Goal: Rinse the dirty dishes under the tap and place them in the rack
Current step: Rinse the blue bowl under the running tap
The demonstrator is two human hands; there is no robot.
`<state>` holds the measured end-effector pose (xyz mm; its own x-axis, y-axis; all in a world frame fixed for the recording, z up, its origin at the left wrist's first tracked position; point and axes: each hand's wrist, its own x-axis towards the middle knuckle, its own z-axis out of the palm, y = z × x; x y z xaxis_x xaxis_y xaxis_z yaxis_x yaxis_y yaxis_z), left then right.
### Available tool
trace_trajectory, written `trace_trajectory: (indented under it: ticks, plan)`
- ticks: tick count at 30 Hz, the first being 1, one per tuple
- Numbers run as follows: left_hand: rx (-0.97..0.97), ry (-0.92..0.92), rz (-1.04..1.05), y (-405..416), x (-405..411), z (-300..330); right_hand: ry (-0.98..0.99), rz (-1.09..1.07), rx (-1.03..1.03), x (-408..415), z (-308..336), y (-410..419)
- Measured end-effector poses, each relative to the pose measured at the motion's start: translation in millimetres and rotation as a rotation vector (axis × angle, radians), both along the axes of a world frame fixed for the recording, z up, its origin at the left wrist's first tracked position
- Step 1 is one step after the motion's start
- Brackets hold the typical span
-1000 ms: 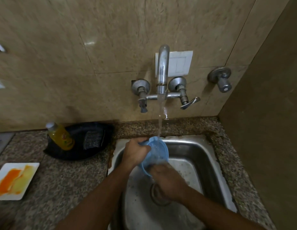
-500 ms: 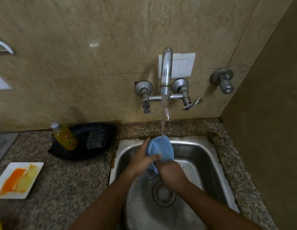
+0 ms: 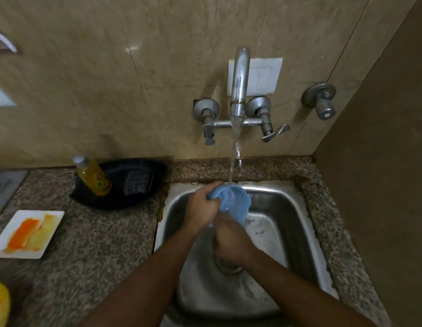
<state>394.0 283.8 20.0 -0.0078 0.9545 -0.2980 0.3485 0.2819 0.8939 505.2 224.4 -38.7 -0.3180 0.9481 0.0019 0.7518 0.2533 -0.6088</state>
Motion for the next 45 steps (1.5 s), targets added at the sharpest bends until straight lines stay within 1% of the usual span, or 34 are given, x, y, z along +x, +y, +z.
trace_trajectory:
  ticks: [1,2,3,4,5,6,7,8,9,10,11,12,13,14,15,16,18,19,20,21,22,24,25,28,29,31,34,35,36,38,40,42,44,45]
  plan:
    - [0.006,0.028,0.007,3,-2,3,0.039,0.054,0.008,-1,0,-4]
    - [0.004,0.056,0.000,6,-4,4,-0.003,0.118,0.062,6,-1,-4]
    - [0.002,0.081,-0.028,6,-6,7,-0.110,0.183,0.154,19,-5,-1]
    - [-0.005,0.093,-0.062,5,-6,8,-0.224,0.196,0.242,32,-8,6]
    - [-0.012,0.101,-0.092,3,-3,10,-0.302,0.146,0.253,39,-6,13]
    - [-0.012,0.099,-0.105,2,1,10,-0.323,0.072,0.198,37,0,16]
    - [-0.003,0.108,-0.093,2,3,11,-0.261,0.010,0.119,27,6,15]
    - [0.013,0.109,-0.073,5,6,14,-0.153,-0.006,0.050,13,9,12]
    - [0.019,0.123,-0.050,8,4,15,-0.062,0.019,0.016,4,11,6]
    - [0.020,0.133,-0.037,12,1,15,-0.035,0.079,0.032,4,8,2]
    - [0.010,0.145,-0.035,14,-4,15,-0.093,0.152,0.109,12,2,-1]
    - [0.003,0.158,-0.051,14,-7,13,-0.202,0.209,0.229,27,-3,1]
    - [0.003,0.168,-0.083,12,-7,13,-0.317,0.223,0.319,42,-4,5]
    - [0.010,0.184,-0.113,9,-5,11,-0.384,0.193,0.367,49,-5,11]
    - [0.026,0.197,-0.125,8,-3,14,-0.405,0.153,0.348,46,-4,12]
    - [0.036,0.208,-0.116,12,-2,17,-0.379,0.129,0.303,36,-6,10]
    - [0.007,0.241,-0.125,21,-5,22,-0.233,0.142,0.229,11,-4,-2]
    - [-0.026,0.253,-0.151,25,-9,22,-0.204,0.178,0.221,6,-5,-6]
    - [-0.047,0.250,-0.177,26,-11,22,-0.229,0.202,0.235,10,-8,-6]
    - [-0.065,0.233,-0.192,24,-13,21,-0.294,0.208,0.254,17,-9,-3]
    - [-0.082,0.216,-0.202,23,-14,17,-0.361,0.165,0.262,24,-10,3]
    - [-0.073,0.165,-0.216,17,-12,9,-0.490,0.080,0.154,31,-2,12]
    - [-0.077,0.122,-0.195,15,-12,4,-0.512,0.062,0.111,27,3,13]
    - [-0.121,-0.061,-0.128,6,-14,-9,-0.432,0.006,0.043,14,13,14]
    - [-0.119,-0.079,-0.133,-1,-11,-13,-0.386,-0.026,0.006,11,15,15]
    - [-0.084,-0.045,-0.081,-13,1,-16,-0.240,-0.068,-0.035,4,21,19]
    - [-0.013,0.020,0.112,-13,9,-11,0.008,-0.072,-0.029,-11,24,9]
    - [-0.019,0.006,0.143,-10,9,-8,0.032,-0.056,-0.019,-11,22,4]
    - [-0.038,-0.009,0.157,-5,9,-5,0.004,-0.032,0.006,-5,18,2]
    - [-0.063,0.019,0.123,4,9,-6,-0.142,0.008,0.010,16,5,6]
    - [-0.062,0.076,0.052,5,11,-7,-0.225,-0.046,0.007,30,1,15]
    - [-0.040,0.091,0.043,10,14,-5,-0.152,-0.096,0.009,17,3,18]
    - [-0.004,0.122,0.068,18,12,1,-0.024,-0.064,-0.027,1,9,10]
    - [-0.001,0.133,0.074,21,9,4,0.010,-0.013,-0.027,2,11,7]
